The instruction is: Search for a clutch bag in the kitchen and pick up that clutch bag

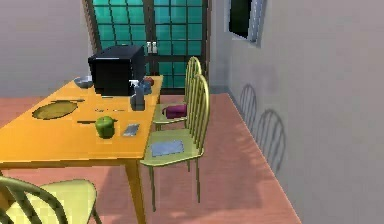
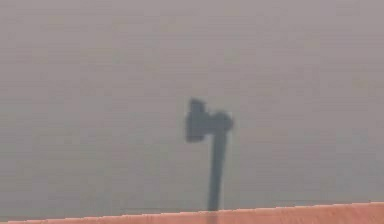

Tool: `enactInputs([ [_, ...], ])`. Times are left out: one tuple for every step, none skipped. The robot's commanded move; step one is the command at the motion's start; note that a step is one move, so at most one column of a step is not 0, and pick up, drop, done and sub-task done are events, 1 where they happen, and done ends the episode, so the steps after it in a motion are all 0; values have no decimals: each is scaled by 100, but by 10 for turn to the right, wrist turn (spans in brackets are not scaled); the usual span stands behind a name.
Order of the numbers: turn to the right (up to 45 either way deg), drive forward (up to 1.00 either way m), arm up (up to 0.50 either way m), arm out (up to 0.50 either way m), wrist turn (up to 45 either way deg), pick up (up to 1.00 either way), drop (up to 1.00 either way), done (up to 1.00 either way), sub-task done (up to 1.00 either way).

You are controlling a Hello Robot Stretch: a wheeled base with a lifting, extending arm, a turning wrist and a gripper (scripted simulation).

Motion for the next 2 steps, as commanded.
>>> enactInputs([
  [-150, 0, 0, 0, 0, 0, 0, 0, 0],
  [0, 10, 0, 0, 0, 0, 0, 0, 0],
])
